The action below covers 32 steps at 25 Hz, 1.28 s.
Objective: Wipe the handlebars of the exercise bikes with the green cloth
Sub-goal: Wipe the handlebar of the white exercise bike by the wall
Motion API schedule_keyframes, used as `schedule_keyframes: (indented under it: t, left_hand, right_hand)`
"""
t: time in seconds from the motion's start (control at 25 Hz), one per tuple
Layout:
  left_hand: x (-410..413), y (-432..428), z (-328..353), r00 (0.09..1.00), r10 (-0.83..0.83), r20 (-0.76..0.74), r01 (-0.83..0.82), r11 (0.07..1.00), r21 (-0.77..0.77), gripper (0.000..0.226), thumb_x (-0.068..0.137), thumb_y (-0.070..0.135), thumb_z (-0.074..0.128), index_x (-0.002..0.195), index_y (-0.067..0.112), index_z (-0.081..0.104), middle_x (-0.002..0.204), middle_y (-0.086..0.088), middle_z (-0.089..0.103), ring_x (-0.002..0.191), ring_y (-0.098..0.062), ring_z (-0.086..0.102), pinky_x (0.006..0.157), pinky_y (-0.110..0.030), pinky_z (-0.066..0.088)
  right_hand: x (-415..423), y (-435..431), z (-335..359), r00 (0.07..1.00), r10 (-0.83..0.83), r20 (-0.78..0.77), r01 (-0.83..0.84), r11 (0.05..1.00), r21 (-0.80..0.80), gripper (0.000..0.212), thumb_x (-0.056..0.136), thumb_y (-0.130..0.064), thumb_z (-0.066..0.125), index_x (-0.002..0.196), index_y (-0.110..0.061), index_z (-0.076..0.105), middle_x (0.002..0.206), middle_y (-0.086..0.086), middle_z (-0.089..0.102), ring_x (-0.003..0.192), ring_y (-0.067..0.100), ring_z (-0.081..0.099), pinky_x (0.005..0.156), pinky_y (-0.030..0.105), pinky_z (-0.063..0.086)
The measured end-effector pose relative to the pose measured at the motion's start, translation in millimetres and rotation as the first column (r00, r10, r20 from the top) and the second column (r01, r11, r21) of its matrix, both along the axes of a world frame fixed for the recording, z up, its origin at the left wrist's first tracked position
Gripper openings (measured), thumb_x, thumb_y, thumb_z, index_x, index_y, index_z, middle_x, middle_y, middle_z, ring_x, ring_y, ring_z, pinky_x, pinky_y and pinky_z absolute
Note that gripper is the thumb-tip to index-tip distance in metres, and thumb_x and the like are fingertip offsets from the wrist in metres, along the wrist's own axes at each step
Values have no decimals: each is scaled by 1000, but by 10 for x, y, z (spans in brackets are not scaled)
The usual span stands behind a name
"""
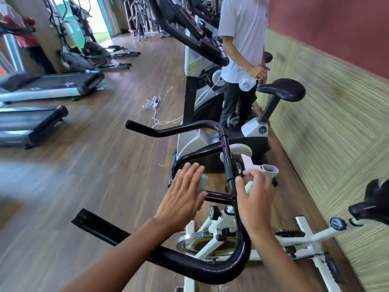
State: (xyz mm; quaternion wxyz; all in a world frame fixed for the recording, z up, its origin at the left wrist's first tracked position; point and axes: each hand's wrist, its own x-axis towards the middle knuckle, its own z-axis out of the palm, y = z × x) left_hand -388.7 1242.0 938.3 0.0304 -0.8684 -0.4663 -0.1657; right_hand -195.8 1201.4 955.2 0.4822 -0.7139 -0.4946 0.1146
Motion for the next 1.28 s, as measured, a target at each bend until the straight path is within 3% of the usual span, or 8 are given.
schedule_keyframes:
  t: [0.16,0.32,0.44,0.56,0.64,0.76,0.96,1.28]
  left_hand:
    - [170,-71,4,845,394,361,-251,889,-383,65,106,45,22,159,19,-5,166,3,-12,151,-12,-17,124,-36,-5]
    - [483,-40,100,323,707,630,-332,708,-624,59,107,39,27,158,14,9,164,-6,12,151,-20,13,121,-31,12]
    - [478,151,60,6,794,608,-268,587,-764,46,101,51,34,134,22,46,138,-13,52,123,-30,53,104,-39,40]
    - [181,443,29,-81,859,506,-108,497,-861,65,81,68,47,107,10,63,102,-23,70,89,-38,68,90,-54,54]
    - [-13,646,112,-22,879,476,75,477,-876,55,93,55,52,103,2,65,85,-18,71,74,-35,68,80,-47,58]
    - [-114,951,337,318,834,452,204,405,-891,50,103,45,42,107,-3,58,81,-20,64,58,-30,60,54,-36,56]
    - [309,1556,487,904,421,73,-225,614,-756,72,103,57,20,131,3,60,136,-23,57,124,-37,54,107,-44,41]
    - [808,1661,505,998,35,-43,-53,823,-565,46,108,39,21,103,12,57,115,-20,63,109,-39,60,97,-50,45]
  right_hand:
    - [163,483,191,993,12,116,-22,996,83,16,96,-27,56,107,-18,61,114,4,55,109,23,48,93,42,39]
    - [340,985,362,964,242,109,-184,906,-382,36,103,-40,33,112,-18,60,110,4,58,103,27,51,94,46,33]
    - [340,1032,334,968,252,-14,-224,833,-505,47,104,-44,21,109,-16,59,95,5,55,92,30,48,86,43,29]
    - [343,1039,255,977,208,35,-167,866,-471,47,104,-45,21,102,-17,58,96,8,61,99,35,54,92,45,33]
    - [337,1073,235,981,191,41,-152,880,-451,47,104,-45,21,108,-18,59,106,11,65,107,37,56,95,45,33]
    - [327,1101,192,984,172,54,-128,878,-460,47,103,-46,21,113,-22,60,117,10,67,111,38,55,94,45,32]
    - [316,1121,143,992,112,52,-74,878,-474,48,99,-52,20,103,-27,61,113,1,69,108,36,57,88,43,34]
    - [261,1101,176,999,40,-3,-37,873,-486,59,85,-64,16,92,-29,63,100,-3,71,103,28,60,93,46,42]
